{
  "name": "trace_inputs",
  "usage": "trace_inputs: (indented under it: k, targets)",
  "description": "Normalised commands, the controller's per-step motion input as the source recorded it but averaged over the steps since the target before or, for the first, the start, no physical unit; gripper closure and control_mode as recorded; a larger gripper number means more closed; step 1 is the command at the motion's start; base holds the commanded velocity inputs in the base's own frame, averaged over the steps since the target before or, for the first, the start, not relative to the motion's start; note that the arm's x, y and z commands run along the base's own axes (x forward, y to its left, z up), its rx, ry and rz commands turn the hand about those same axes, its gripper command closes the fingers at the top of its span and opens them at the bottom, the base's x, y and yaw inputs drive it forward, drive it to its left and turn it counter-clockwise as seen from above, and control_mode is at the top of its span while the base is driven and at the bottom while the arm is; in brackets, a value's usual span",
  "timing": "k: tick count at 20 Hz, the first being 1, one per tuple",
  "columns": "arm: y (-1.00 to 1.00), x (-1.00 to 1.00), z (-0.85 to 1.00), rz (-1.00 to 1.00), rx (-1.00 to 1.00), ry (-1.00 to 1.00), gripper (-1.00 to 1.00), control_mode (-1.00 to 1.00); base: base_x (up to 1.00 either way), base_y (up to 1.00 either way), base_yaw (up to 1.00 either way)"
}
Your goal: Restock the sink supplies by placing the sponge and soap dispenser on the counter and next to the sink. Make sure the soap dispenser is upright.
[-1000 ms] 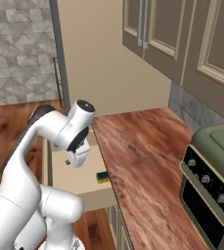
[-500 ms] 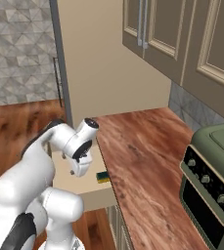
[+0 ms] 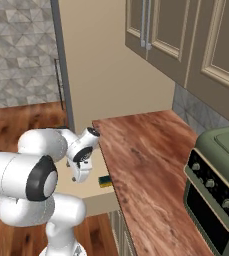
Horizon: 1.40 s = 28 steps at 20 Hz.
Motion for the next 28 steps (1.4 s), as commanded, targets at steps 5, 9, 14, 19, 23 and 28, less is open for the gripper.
trace_inputs:
  k: [5,9,14,19,23,28]
  targets:
    - [0.12,0.32,-0.51,-0.03,0.0,0.14,-1.0,-1.0,0.0,0.0,0.0]
    - [0.19,0.13,-0.46,-0.04,0.0,0.06,-1.0,-1.0,0.0,0.0,0.0]
    - [0.18,0.04,-0.37,-0.07,0.0,0.03,-1.0,-1.0,0.0,0.0,0.0]
    - [0.33,0.0,-0.34,-0.07,-0.01,0.0,-1.0,-1.0,0.0,0.0,0.0]
    - [0.46,0.0,-0.32,-0.05,-0.03,-0.01,-1.0,-1.0,0.0,0.0,0.0]
    - [0.58,0.0,-0.33,-0.04,-0.05,0.0,-1.0,-1.0,0.0,0.0,0.0]
